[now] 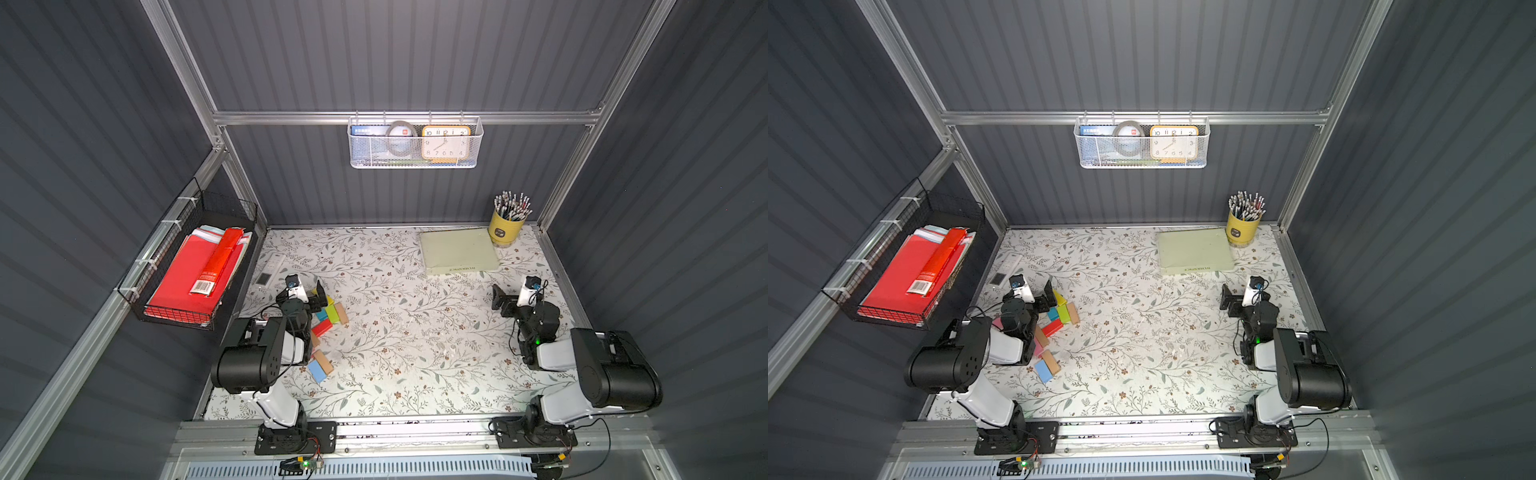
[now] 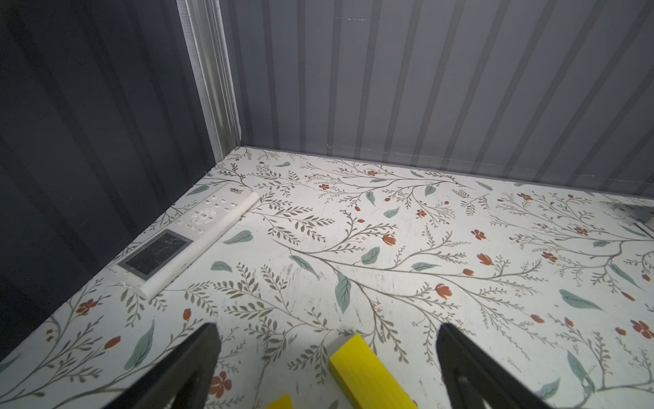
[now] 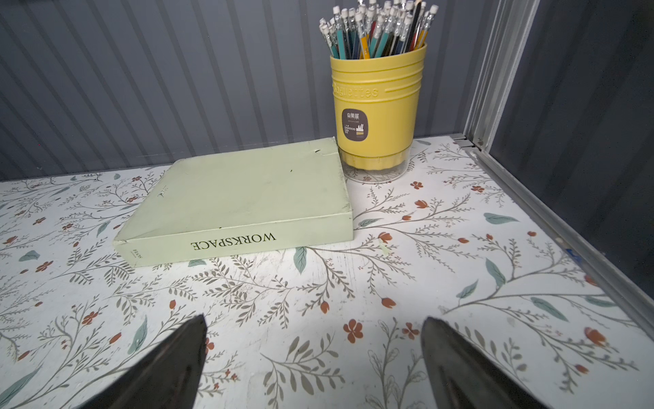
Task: Assemble the number 8 with building blocks
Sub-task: Pick up the building block from the center of the board.
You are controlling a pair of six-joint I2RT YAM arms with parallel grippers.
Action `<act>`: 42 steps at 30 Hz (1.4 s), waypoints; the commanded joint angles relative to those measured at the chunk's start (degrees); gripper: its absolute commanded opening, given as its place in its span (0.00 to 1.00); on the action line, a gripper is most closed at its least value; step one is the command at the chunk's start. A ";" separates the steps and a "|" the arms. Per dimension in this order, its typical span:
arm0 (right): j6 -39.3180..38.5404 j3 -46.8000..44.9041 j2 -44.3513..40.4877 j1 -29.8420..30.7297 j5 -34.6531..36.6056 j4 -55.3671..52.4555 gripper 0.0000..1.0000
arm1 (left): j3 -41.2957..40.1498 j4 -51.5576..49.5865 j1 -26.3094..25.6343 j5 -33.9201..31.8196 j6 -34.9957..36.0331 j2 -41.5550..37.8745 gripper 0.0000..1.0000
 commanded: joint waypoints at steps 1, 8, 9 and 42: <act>-0.30 0.79 -0.55 0.22 -0.22 0.44 0.99 | 0.19 0.92 0.34 -0.60 0.03 0.76 1.00; -0.32 0.70 -0.62 0.28 -0.21 0.58 0.99 | 0.33 0.67 0.25 -0.81 0.03 0.77 0.99; -0.30 0.70 -0.62 0.22 -0.21 0.57 0.99 | 0.42 0.59 0.25 -0.90 0.00 0.82 0.99; 9.08 16.16 -30.91 9.76 0.99 -54.65 0.99 | 46.93 -82.87 -0.19 1.16 -27.70 -6.47 0.92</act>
